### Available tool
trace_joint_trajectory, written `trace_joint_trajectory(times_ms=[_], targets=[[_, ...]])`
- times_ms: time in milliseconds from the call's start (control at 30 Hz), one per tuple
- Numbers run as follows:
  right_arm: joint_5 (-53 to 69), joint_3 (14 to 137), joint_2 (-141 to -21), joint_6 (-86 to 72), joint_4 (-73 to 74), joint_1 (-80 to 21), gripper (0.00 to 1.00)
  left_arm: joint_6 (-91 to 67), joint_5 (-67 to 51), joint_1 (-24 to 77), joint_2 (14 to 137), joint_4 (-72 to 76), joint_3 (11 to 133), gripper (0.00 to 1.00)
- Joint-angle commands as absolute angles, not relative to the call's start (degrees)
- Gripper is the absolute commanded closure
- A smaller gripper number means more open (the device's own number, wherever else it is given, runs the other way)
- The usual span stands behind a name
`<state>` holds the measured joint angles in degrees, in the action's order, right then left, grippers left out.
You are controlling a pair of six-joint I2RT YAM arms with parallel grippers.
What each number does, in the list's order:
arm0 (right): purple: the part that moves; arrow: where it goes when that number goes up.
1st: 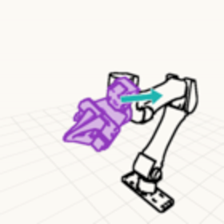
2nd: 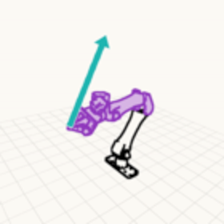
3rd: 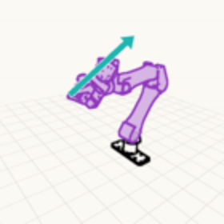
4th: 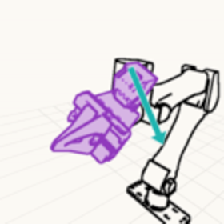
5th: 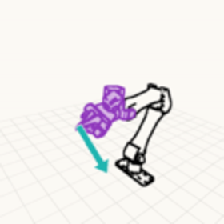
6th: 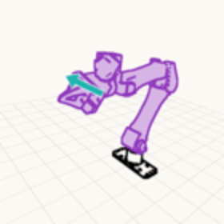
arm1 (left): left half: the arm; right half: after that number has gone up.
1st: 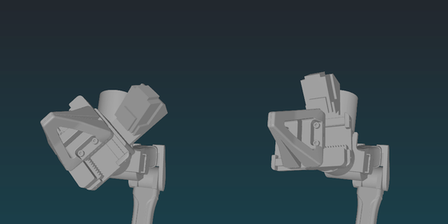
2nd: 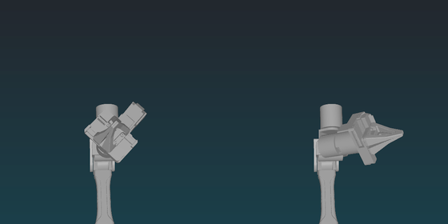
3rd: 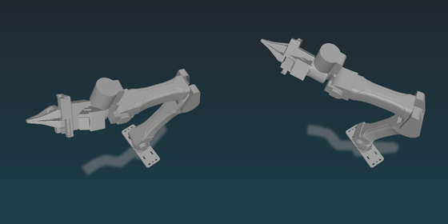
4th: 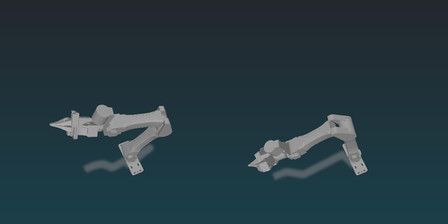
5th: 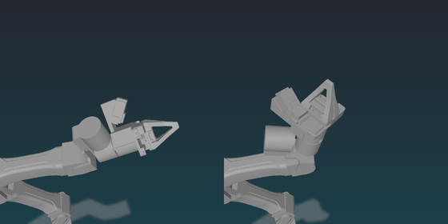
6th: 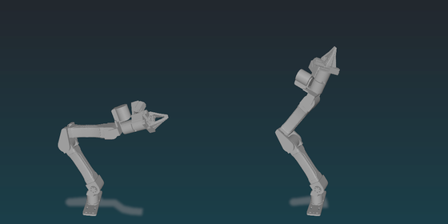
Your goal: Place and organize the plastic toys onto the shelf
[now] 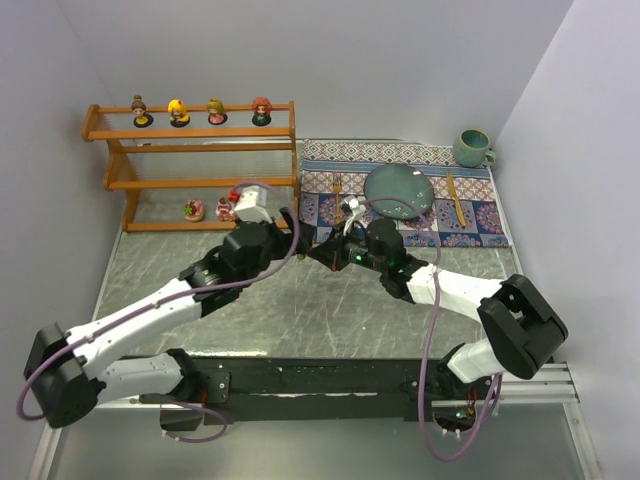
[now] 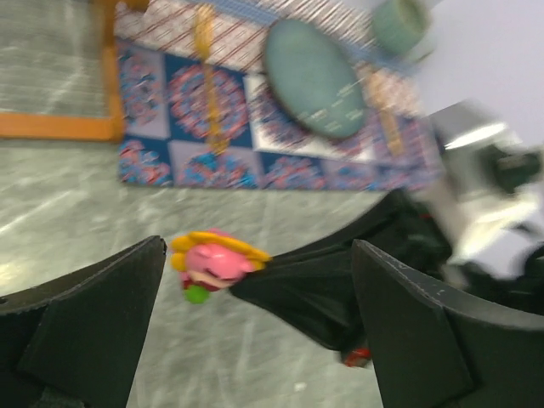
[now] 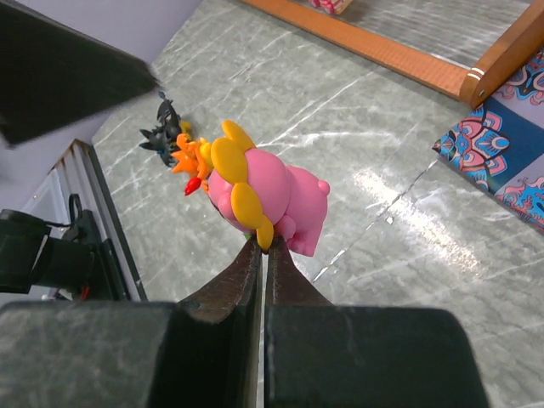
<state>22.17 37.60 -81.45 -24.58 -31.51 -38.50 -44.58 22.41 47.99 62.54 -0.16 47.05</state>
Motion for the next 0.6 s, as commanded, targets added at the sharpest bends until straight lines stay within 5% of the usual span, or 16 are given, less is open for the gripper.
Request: trace_joint_trajectory(times_ms=[0, 300, 567], targets=[[22.68, 41.13, -78.93, -24.87, -31.73, -38.85, 1.00, -38.67, 26.63, 49.04, 67.67, -7.37, 52.10, 0.06], [22.06, 40.96, -78.84, -24.26, -30.76, -39.11, 1.00, -43.24, 21.89, 49.75, 73.56, -10.55, 55.64, 0.15], [22.06, 41.13, -79.28, -23.91, -30.85, -39.46, 1.00, -43.50, 22.41, 49.83, 75.50, -12.74, 57.48, 0.37]])
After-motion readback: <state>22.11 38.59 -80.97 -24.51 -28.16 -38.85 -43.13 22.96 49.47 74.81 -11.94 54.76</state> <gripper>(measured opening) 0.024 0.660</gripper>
